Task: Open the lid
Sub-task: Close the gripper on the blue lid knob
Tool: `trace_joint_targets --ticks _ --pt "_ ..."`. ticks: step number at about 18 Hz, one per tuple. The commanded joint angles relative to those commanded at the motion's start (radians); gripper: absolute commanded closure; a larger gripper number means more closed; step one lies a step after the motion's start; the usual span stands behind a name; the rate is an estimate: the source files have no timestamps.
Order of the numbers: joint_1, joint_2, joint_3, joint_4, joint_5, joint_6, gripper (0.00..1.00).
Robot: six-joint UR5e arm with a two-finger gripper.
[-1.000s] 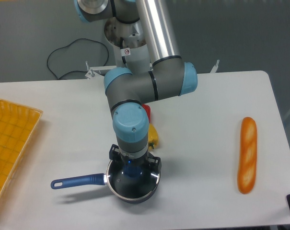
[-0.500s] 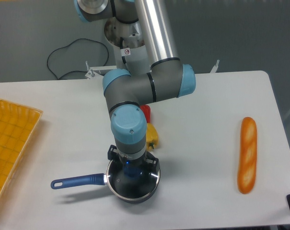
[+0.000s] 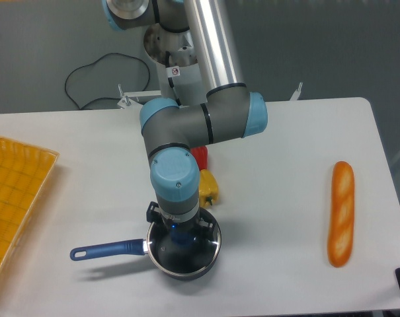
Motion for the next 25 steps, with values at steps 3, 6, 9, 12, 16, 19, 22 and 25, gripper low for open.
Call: trace_joint_targets --ticks 3,6,9,12,16,19,22,25 --pt "-0.002 0.0 0.0 0.002 0.0 0.002 0.16" --pt "-0.002 -0.002 -0.002 0.002 0.0 0.0 0.26" --pt "-0.002 0.0 -0.002 0.002 0.002 0.002 0.33" --pt "-0.002 0.0 -0.002 0.002 0.005 0.006 0.39" --pt "0.0 0.006 -0.005 0.002 0.005 0.009 0.46" --pt "0.0 0.014 -0.008 0.0 0.006 0.009 0.51" --pt "0.002 0.017 -0.009 -0.002 0.008 0.009 0.53" --pt "0.008 0.046 -0.018 -0.006 0.008 0.012 0.53"
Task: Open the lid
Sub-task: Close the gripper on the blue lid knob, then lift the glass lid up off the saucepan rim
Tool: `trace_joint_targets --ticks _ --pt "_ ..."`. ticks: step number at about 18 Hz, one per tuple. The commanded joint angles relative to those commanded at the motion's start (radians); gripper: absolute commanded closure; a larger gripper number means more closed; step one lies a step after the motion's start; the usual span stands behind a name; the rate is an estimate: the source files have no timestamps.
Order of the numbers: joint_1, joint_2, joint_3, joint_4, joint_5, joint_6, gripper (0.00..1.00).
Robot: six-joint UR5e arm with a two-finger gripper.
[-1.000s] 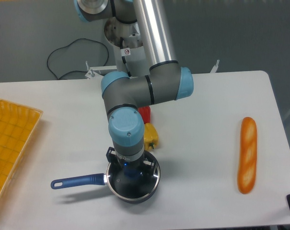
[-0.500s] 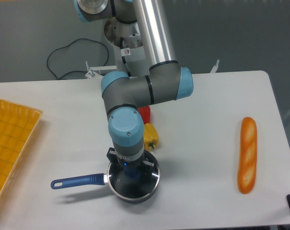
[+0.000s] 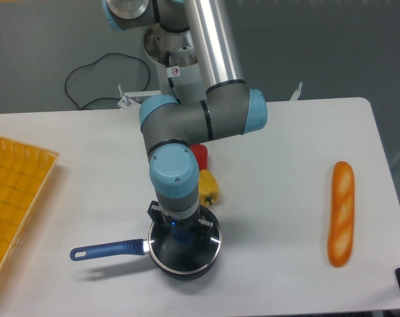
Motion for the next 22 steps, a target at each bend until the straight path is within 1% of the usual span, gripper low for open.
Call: trace_joint_targets --ticks 3,6,8,10,13,19,22 --pt "0.023 0.04 -0.014 -0.008 -0.002 0.003 0.53" --pt "0.041 0.055 -0.026 -0.009 0.0 0.029 0.53" --pt "0.052 0.066 -0.032 -0.032 0.0 0.044 0.53" --pt "0.086 0.095 -0.046 -0.064 -0.002 0.086 0.53" --pt "0.124 0.13 -0.057 -0.089 -0.009 0.139 0.53" --pt "0.175 0.144 -0.063 -0.129 -0.009 0.216 0.53" --pt "0.204 0.146 -0.075 -0.13 -0.009 0.27 0.53"
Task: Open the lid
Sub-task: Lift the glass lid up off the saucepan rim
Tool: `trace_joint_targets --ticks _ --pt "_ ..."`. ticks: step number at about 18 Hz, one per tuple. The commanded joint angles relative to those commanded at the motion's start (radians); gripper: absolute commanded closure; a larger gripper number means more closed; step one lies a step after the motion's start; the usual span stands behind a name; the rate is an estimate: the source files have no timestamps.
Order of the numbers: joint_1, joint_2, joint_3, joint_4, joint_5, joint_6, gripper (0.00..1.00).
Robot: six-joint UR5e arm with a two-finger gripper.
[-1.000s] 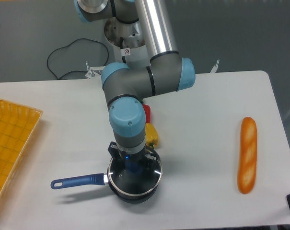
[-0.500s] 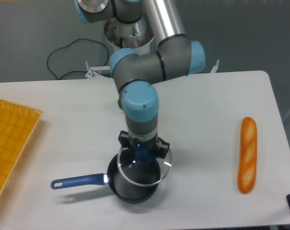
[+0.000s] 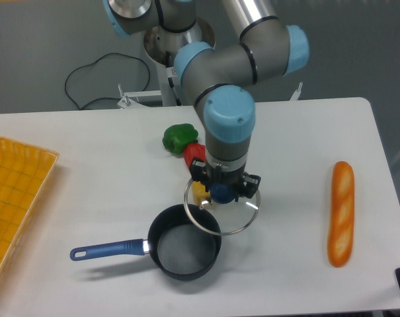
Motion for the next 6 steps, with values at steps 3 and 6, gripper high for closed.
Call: trace_joint_targets --ticks 3,6 --pt "0.023 0.002 -0.011 -0.002 0.0 0.014 0.53" --pt "0.037 0.015 -0.021 -0.002 0.002 0.043 0.53"
